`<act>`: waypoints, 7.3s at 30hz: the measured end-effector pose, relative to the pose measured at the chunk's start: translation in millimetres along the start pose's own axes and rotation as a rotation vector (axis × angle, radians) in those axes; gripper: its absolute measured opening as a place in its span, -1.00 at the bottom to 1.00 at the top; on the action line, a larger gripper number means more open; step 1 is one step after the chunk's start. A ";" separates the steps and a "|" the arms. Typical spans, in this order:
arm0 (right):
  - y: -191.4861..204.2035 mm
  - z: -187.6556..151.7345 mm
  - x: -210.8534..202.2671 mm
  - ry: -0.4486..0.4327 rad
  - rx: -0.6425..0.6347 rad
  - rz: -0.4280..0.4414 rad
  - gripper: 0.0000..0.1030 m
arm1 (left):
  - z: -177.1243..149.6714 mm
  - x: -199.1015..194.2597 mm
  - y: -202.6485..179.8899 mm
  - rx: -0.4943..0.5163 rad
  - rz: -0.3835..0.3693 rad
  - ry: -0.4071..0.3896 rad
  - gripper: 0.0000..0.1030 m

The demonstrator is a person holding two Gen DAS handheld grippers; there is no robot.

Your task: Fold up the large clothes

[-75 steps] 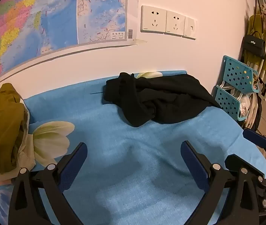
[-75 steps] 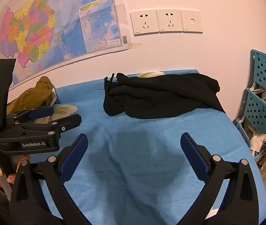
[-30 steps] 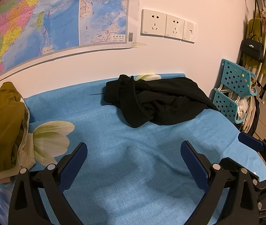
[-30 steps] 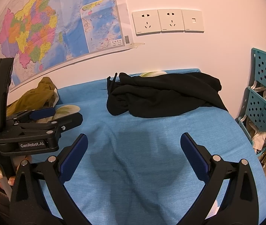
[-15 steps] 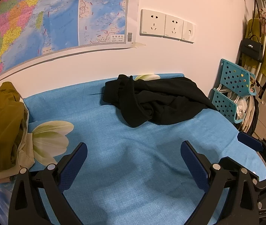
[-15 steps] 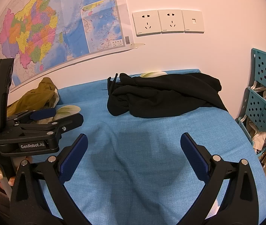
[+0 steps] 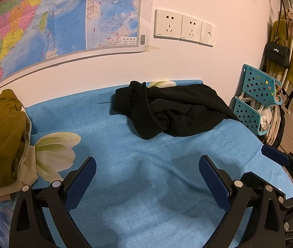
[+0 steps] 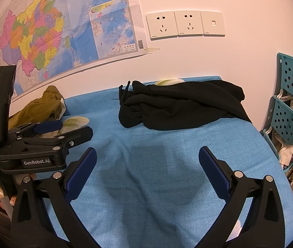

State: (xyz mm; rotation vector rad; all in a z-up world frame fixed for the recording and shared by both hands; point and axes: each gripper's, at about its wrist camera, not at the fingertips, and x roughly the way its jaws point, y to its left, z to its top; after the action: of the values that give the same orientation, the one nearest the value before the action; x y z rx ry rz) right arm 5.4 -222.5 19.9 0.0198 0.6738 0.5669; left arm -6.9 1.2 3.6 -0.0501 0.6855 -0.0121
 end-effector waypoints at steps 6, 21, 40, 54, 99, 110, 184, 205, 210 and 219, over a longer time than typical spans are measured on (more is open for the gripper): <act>-0.9 1.0 0.8 0.002 -0.001 0.004 0.89 | 0.4 1.7 -0.5 0.003 0.001 0.004 0.87; 0.1 8.6 8.6 0.015 -0.039 0.008 0.89 | -0.2 8.8 1.6 -0.011 -0.021 0.043 0.87; 40.0 41.6 174.5 0.203 -0.557 -0.117 0.65 | 20.5 69.0 68.1 -0.053 0.150 0.133 0.87; -5.1 104.7 92.5 0.099 -0.437 0.008 -0.79 | 31.4 90.8 86.1 -0.058 0.170 0.140 0.87; -72.5 267.7 -196.1 -0.550 -0.389 -0.181 -0.84 | 146.5 93.0 -16.7 0.218 -0.208 -0.199 0.87; 5.8 241.0 -282.1 -0.572 -0.436 0.156 -0.84 | 148.5 4.6 -47.5 0.230 -0.494 -0.325 0.87; 56.5 -35.1 -38.4 0.292 -0.282 0.337 -0.27 | -25.2 8.4 91.4 0.065 -0.311 0.188 0.44; 149.0 9.6 -30.1 0.080 -0.405 0.494 -0.09 | -18.9 7.0 130.3 -0.009 -0.512 0.115 -0.69; 138.6 -3.9 -31.1 0.129 -0.382 0.411 0.36 | -43.3 -0.8 128.2 0.074 -0.420 0.124 -0.51; 84.4 -32.5 -3.7 0.225 -0.071 0.459 0.66 | -32.8 15.8 133.5 0.097 -0.353 0.119 0.30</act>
State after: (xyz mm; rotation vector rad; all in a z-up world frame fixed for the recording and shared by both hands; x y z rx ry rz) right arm -57.6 -157.9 13.0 0.0455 0.8748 1.0457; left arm -16.1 132.7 -38.5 -0.0777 0.7866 -0.3900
